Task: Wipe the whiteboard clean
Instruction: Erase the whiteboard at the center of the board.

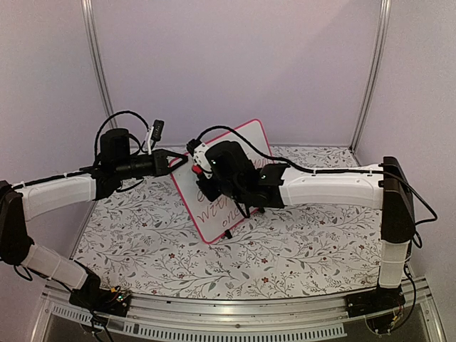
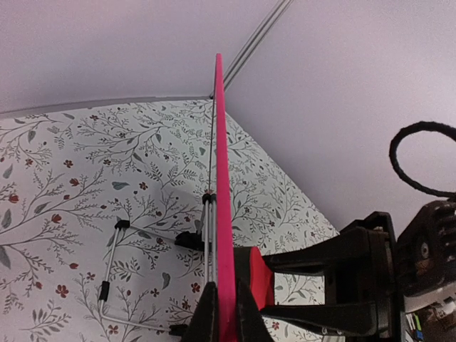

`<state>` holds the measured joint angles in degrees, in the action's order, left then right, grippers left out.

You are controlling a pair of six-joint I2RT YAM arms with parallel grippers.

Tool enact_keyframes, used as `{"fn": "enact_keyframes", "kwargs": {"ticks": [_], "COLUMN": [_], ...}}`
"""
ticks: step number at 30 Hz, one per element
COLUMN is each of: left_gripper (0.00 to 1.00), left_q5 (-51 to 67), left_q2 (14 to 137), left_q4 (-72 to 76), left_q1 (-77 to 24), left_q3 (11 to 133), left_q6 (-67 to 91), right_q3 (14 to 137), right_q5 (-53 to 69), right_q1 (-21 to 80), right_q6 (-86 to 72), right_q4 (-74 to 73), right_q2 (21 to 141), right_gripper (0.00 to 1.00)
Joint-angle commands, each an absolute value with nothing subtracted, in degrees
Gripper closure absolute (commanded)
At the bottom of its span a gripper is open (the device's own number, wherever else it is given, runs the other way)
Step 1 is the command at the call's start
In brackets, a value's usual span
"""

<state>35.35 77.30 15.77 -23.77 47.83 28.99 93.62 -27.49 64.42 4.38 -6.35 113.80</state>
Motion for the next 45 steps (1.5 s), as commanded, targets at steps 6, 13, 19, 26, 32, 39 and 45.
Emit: {"fn": "enact_keyframes", "kwargs": {"ticks": [6, 13, 19, 26, 32, 39, 45], "left_gripper": [1.0, 1.0, 1.0, 1.0, 1.0, 1.0, 1.0], "left_q5": [41.11, 41.02, 40.96, 41.13, 41.21, 41.22, 41.17], "left_q2": [77.52, 77.78, 77.86, 77.91, 78.0, 78.02, 77.88], "left_q4": [16.91, 16.96, 16.88, 16.8, 16.96, 16.95, 16.95], "left_q1": [-25.48, -25.44, -25.47, -25.45, -25.48, -25.4, -25.45], "left_q3": [47.37, 47.29, 47.37, 47.46, 47.46, 47.4, 47.37], "left_q6": [31.24, 31.27, 31.2, 31.2, 31.21, 31.27, 31.26], "right_q3": [96.7, 101.16, 101.29, 94.98, 91.45, 92.72, 96.67], "right_q5": [-29.56, -28.46, -24.9, -20.12, -18.7, -20.25, -23.51], "right_q1": [61.13, 60.73, 60.73, 60.91, 61.54, 62.05, 62.05], "right_q6": [6.92, 8.15, 7.76, 5.89, 5.19, 5.14, 5.35], "right_q4": [-6.41, -7.33, -8.04, -6.21, -4.66, -4.07, -4.96], "right_q2": [112.8, 115.15, 115.84, 113.59, 111.81, 112.08, 114.04], "right_gripper": [0.73, 0.73, 0.73, 0.73, 0.73, 0.73, 0.73]}}
